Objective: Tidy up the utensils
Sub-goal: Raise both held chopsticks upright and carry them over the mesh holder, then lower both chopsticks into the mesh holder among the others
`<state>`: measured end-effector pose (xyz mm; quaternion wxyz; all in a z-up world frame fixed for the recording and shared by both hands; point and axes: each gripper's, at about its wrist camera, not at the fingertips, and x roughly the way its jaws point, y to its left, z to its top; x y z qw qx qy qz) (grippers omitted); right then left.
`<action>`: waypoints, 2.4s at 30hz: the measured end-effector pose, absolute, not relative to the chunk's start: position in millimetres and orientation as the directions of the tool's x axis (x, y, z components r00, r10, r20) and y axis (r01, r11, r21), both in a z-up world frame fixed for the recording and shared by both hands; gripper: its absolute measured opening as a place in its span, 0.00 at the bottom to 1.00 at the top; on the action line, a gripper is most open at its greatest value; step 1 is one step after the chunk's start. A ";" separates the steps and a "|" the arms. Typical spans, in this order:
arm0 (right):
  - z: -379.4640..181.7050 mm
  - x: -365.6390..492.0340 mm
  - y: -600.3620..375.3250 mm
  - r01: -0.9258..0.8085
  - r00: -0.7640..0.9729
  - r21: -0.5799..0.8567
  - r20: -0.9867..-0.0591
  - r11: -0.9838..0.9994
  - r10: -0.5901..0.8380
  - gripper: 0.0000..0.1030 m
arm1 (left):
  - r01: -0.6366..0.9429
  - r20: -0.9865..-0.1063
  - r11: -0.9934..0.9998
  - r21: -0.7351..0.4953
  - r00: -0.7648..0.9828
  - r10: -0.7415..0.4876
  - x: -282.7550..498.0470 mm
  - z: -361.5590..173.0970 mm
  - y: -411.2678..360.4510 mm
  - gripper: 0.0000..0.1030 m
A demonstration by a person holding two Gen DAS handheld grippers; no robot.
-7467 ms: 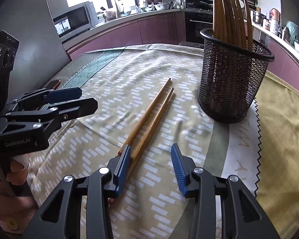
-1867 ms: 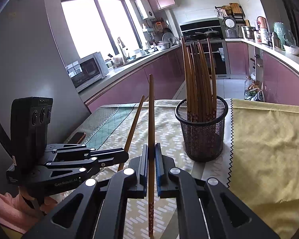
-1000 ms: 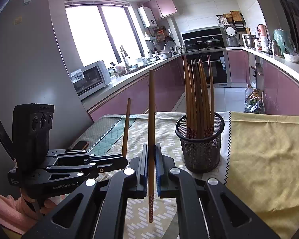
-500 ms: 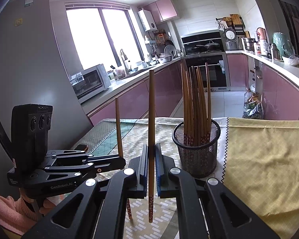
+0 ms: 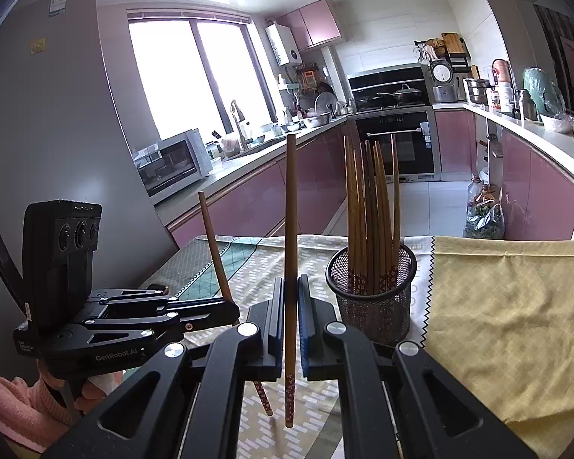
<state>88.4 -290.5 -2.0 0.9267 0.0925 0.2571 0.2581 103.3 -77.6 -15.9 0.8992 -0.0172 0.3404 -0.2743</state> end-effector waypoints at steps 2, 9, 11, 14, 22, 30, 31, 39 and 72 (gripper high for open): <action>-1.4 88.4 -290.5 -0.430 0.736 0.303 -0.428 0.850 0.525 0.06 | 0.483 -0.602 0.847 -0.220 0.616 -0.508 103.3 -15.1 -78.0 0.07; 2.5 89.0 -294.0 -0.426 0.744 0.300 -0.420 0.853 0.519 0.06 | 0.484 -0.602 0.847 -0.218 0.617 -0.507 105.1 -14.3 -79.5 0.07; 3.5 88.5 -294.8 -0.425 0.747 0.298 -0.417 0.855 0.517 0.06 | 0.485 -0.601 0.847 -0.217 0.618 -0.508 105.2 -12.9 -80.3 0.07; 4.4 89.2 -295.2 -0.424 0.749 0.298 -0.416 0.855 0.516 0.06 | 0.485 -0.599 0.848 -0.215 0.620 -0.507 106.2 -10.8 -81.4 0.07; 8.9 89.2 -296.9 -0.424 0.758 0.290 -0.405 0.858 0.512 0.06 | 0.486 -0.593 0.849 -0.209 0.627 -0.505 107.9 -7.1 -83.6 0.07; 14.6 91.2 -298.5 -0.423 0.765 0.281 -0.398 0.862 0.506 0.06 | 0.492 -0.588 0.844 -0.212 0.626 -0.512 108.5 -3.7 -84.4 0.07; 15.3 91.4 -298.8 -0.423 0.767 0.280 -0.397 0.862 0.505 0.06 | 0.493 -0.587 0.844 -0.211 0.627 -0.513 108.4 -2.7 -84.6 0.07; 20.6 92.7 -299.3 -0.424 0.774 0.271 -0.387 0.864 0.501 0.06 | 0.500 -0.578 0.840 -0.212 0.629 -0.520 111.4 3.0 -86.9 0.07; 37.9 108.2 -305.8 -0.424 0.798 0.245 -0.353 0.872 0.488 0.06 | 0.523 -0.527 0.829 -0.198 0.657 -0.540 122.2 32.6 -97.2 0.07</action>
